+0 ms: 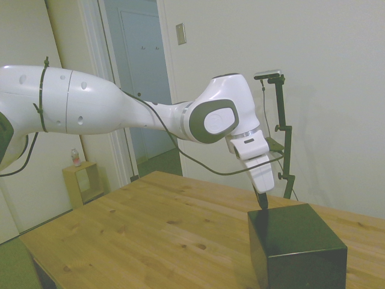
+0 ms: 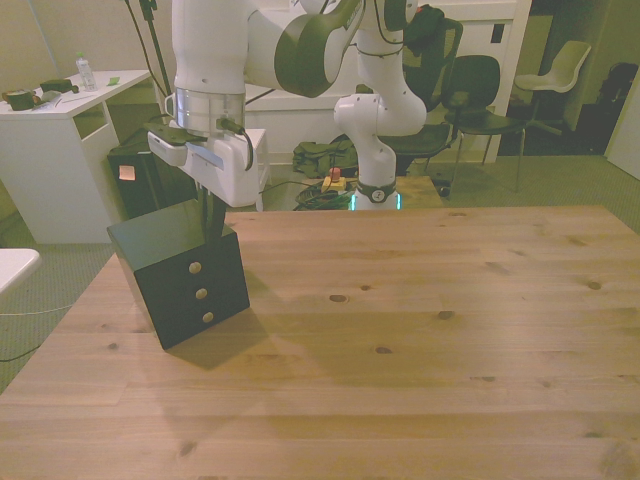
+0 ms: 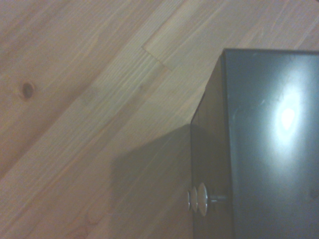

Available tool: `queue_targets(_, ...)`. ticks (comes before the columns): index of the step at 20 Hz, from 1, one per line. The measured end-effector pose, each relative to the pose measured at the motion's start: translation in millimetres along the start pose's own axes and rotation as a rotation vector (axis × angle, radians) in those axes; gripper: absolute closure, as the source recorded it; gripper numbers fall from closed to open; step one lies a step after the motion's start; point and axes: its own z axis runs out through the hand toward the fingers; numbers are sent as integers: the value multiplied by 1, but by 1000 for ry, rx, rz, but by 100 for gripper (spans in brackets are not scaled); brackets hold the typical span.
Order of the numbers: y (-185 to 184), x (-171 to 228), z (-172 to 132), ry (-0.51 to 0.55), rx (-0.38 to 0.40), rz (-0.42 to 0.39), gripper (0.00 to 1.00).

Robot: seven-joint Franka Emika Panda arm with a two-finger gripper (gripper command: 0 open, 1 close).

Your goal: Close the top drawer

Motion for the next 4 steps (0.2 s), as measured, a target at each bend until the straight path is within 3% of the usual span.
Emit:
queue_targets(3,-12,-4,-11,12,28,-22,100)
queue_targets(4,-17,-7,-16,14,39,-39,0)
